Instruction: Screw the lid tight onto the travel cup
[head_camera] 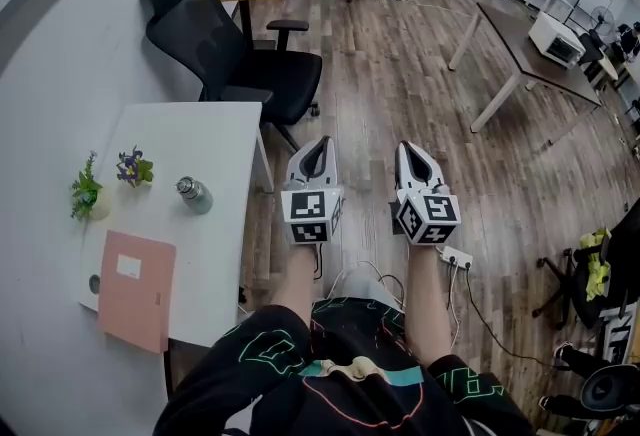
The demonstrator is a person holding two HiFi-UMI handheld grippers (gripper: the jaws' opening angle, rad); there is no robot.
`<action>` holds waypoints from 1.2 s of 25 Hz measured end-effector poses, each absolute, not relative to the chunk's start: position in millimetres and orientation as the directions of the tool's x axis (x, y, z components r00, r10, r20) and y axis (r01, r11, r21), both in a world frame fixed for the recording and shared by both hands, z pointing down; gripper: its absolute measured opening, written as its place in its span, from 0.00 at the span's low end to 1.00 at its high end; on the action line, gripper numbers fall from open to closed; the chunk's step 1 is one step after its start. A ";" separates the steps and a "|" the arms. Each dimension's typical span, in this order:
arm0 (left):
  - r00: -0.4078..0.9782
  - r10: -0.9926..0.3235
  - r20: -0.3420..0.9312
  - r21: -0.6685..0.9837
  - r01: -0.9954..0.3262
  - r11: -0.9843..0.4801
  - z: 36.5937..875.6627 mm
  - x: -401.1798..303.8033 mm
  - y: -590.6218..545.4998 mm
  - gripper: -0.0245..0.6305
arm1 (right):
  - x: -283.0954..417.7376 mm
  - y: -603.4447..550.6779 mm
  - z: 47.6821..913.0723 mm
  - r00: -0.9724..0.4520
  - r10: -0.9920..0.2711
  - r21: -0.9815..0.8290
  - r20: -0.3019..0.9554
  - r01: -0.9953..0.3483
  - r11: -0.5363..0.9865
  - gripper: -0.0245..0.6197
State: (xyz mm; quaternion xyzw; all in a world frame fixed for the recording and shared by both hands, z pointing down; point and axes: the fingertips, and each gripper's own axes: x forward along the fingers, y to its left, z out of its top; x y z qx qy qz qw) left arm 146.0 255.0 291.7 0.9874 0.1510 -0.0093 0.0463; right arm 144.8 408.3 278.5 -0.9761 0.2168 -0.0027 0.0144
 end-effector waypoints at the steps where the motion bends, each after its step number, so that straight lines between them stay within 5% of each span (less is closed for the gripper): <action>1: 0.954 0.297 -0.034 0.091 0.299 -0.950 291.5 147.5 254.2 0.04 | 146.5 407.8 277.7 0.906 -0.424 -0.029 -0.002 -0.424 -0.905 0.05; 17: 0.971 0.240 -0.021 0.087 0.241 -0.967 308.0 222.8 224.4 0.04 | 230.9 391.9 290.2 0.885 -0.465 -0.071 -0.014 -0.465 -0.883 0.05; 30: 0.978 0.169 0.119 0.137 0.152 -0.979 370.0 331.4 215.8 0.04 | 354.2 397.5 338.4 0.865 -0.494 -0.145 0.091 -0.479 -0.865 0.05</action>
